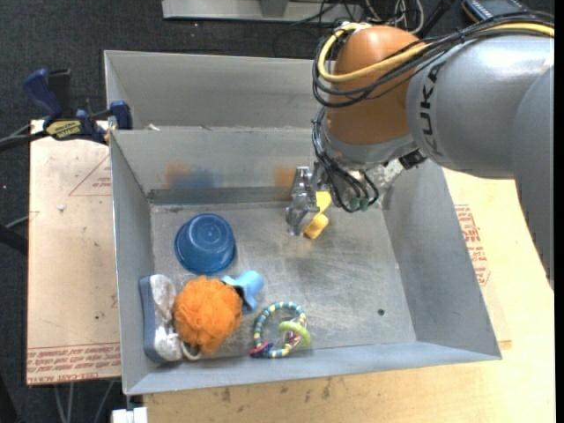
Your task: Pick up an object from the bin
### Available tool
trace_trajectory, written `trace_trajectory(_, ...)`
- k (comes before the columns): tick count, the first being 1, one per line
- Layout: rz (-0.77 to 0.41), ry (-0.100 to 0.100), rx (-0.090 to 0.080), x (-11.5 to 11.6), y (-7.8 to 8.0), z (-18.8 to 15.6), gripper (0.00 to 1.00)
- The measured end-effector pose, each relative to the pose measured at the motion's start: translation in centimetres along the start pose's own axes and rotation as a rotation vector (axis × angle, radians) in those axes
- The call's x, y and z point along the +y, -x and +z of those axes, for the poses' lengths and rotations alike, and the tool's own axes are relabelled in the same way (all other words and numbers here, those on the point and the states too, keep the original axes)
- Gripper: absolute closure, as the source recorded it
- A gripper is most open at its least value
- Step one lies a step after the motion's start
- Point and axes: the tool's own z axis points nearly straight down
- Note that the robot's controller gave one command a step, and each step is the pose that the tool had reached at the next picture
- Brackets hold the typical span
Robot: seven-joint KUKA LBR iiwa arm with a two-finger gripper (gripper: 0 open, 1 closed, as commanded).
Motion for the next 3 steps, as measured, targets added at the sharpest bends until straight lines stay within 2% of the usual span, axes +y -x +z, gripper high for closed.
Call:
trace_trajectory(1, -0.045, 0.000, -0.016, -1.6, 1.4, -1.4, 1.00)
trace_trajectory(2, 0.030, 0.000, 0.002, -2.3, -8.2, 5.6, 0.00)
trace_trajectory(3, 0.029, 0.000, -0.001, -2.3, -8.1, 5.5, 0.00)
